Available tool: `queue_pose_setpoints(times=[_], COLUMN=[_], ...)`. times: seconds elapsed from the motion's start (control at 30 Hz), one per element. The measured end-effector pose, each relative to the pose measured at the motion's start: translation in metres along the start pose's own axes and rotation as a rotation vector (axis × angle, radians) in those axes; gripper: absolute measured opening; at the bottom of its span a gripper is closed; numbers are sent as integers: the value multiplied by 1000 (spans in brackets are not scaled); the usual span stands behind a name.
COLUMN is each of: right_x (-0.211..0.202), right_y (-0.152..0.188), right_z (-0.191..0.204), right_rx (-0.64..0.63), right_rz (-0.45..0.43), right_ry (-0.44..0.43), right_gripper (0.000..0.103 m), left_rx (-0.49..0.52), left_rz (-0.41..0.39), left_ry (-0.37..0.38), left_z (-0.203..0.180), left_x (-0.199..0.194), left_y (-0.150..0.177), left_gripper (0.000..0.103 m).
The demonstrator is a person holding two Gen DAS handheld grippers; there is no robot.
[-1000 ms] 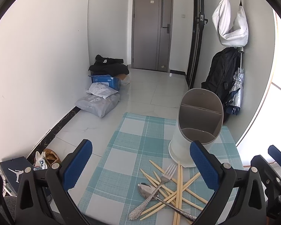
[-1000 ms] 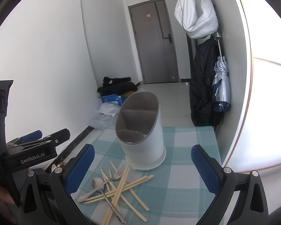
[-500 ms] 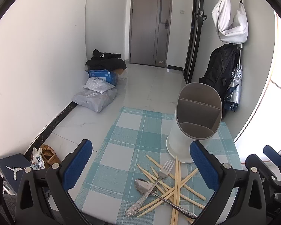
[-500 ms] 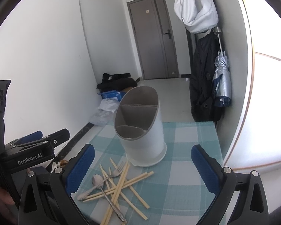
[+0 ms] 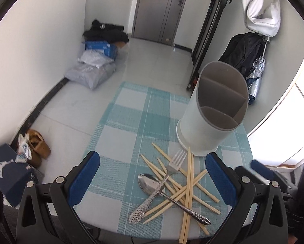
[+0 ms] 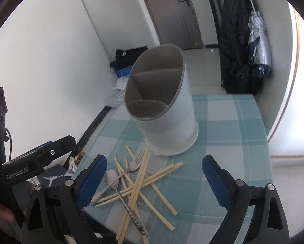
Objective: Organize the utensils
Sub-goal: 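Lower the right gripper onto the wooden chopsticks beside the fork and grasp one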
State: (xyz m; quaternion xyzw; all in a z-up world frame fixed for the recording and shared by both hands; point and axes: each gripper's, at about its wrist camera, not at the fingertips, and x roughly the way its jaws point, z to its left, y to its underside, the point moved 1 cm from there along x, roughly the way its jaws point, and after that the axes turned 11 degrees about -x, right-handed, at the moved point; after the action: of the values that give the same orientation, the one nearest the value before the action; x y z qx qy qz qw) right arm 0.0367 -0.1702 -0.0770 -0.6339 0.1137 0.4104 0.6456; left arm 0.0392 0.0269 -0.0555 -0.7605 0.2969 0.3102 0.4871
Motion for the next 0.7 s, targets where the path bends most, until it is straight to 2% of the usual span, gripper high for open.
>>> queue_pose_setpoints(times=[0.1, 0.3, 0.5, 0.7], right_x=[26, 75, 101, 119], right_y=[2, 6, 6, 12], right_z=[-1, 0, -6, -15], right_rx=[14, 45, 98, 161], right_rz=[87, 206, 255, 295], right_ry=[-40, -122, -185, -219], right_gripper=[72, 51, 35, 20], left_rx=[-27, -96, -183, -211], left_rz=[45, 148, 231, 263], left_ry=[-6, -12, -1, 5], left_z=[7, 26, 44, 50], left_x=[11, 32, 45, 53], left_y=[-4, -12, -16, -20], left_gripper=[102, 102, 102, 102])
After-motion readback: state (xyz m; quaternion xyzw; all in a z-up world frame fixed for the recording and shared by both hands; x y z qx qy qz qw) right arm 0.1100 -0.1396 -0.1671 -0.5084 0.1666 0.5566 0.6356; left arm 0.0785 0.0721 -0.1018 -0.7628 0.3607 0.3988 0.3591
